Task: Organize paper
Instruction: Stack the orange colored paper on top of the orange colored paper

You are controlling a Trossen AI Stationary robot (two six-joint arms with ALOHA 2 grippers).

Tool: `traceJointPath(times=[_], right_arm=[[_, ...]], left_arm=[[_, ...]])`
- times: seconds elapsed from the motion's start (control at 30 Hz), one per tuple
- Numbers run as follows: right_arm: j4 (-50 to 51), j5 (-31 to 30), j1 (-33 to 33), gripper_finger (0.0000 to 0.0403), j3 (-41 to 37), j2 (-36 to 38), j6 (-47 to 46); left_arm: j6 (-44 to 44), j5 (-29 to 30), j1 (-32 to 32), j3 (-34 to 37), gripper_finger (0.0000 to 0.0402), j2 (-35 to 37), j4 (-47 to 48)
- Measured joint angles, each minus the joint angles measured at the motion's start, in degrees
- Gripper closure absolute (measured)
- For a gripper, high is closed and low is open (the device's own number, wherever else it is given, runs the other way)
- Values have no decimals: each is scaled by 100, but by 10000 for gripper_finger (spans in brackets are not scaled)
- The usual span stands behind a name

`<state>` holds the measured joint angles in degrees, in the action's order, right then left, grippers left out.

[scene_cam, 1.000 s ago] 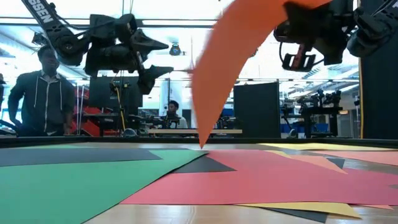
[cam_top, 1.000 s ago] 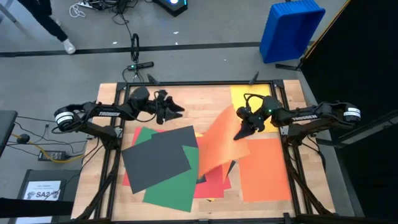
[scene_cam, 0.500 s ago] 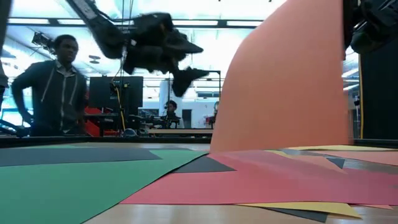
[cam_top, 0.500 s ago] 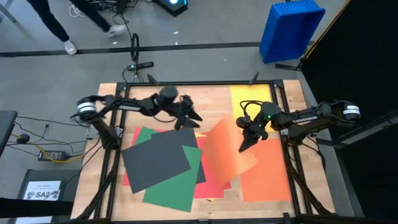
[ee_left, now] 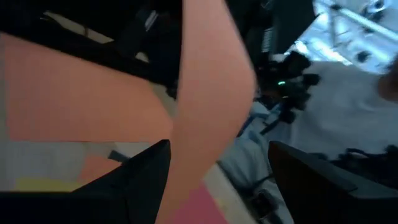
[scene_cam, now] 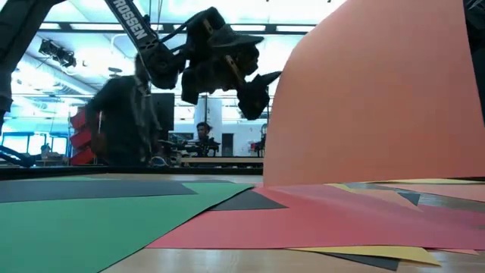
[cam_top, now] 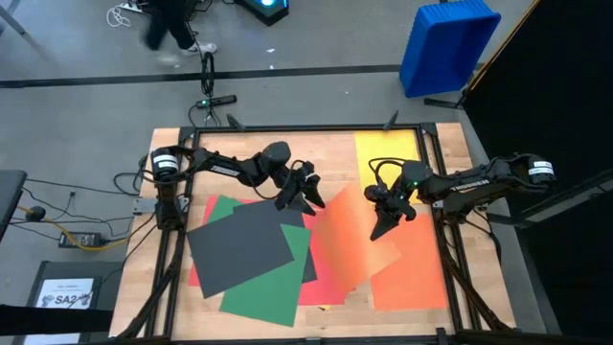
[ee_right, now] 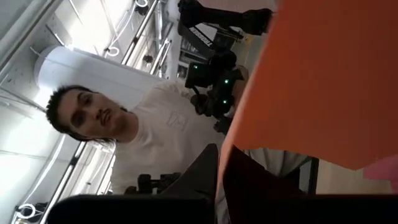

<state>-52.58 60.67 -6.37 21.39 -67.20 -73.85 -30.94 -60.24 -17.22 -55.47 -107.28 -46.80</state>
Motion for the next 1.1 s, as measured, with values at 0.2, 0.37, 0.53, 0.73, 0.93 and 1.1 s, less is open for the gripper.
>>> traceJointPath(times=[0.2,0.37,0.53,0.73,0.93,1.1], right_arm=[[-2,-18,0,403,0,0,5],[-4,-46,0,403,0,0,53],[-4,-68,-22,403,0,0,60],[-4,-124,-22,403,0,0,60],[-4,-154,-22,403,0,0,68],[19,-162,-22,403,2,-2,90]], left_arm=[[383,482,-93,1,144,0,246],[406,336,80,-1,145,0,366],[660,332,303,3,145,-2,679],[693,479,353,3,145,-2,672],[680,502,572,-5,158,-68,615],[510,401,835,-349,171,-450,598]])
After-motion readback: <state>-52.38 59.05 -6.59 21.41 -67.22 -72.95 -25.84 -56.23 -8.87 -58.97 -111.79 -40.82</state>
